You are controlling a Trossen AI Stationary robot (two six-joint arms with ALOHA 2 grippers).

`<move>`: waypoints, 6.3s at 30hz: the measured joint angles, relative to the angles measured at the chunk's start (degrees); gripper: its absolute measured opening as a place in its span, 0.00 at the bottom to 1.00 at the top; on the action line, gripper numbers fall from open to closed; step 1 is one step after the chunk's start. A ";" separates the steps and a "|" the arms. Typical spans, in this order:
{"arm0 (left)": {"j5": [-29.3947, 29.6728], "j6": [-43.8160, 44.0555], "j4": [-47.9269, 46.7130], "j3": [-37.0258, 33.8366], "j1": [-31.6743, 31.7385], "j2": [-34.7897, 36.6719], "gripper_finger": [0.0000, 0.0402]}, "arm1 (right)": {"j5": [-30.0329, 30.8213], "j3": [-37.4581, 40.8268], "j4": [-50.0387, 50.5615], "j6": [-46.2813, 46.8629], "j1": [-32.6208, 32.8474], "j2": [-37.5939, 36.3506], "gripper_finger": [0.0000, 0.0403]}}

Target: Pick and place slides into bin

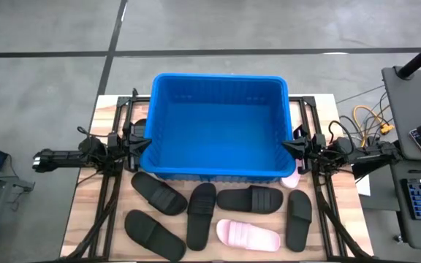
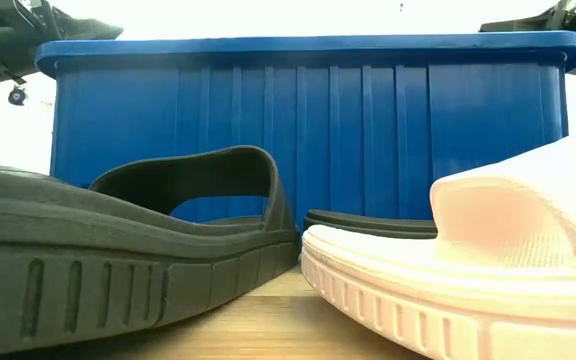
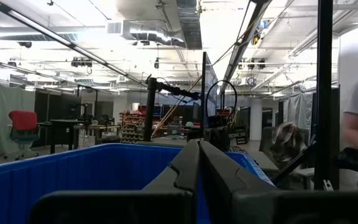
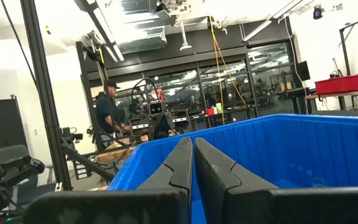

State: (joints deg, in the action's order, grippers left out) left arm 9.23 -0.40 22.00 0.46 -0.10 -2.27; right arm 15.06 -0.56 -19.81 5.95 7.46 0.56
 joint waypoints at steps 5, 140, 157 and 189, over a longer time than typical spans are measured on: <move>0.01 0.00 0.00 0.00 0.00 0.00 0.00 | 0.01 0.00 -0.02 -0.09 0.00 0.00 0.02; 12.35 15.04 31.61 25.14 0.00 -39.57 0.61 | -12.91 -77.72 74.93 90.65 27.20 65.90 0.51; 12.24 15.02 31.48 24.80 0.00 -37.35 0.61 | -10.14 -77.68 69.29 112.30 34.13 87.74 0.51; 12.18 15.04 31.60 24.53 0.02 -38.74 0.61 | 4.89 -77.66 55.34 120.78 36.54 109.76 0.51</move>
State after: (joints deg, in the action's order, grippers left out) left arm 21.41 14.63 53.60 24.99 -0.08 -41.01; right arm 19.95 -78.22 35.52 126.73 44.00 110.32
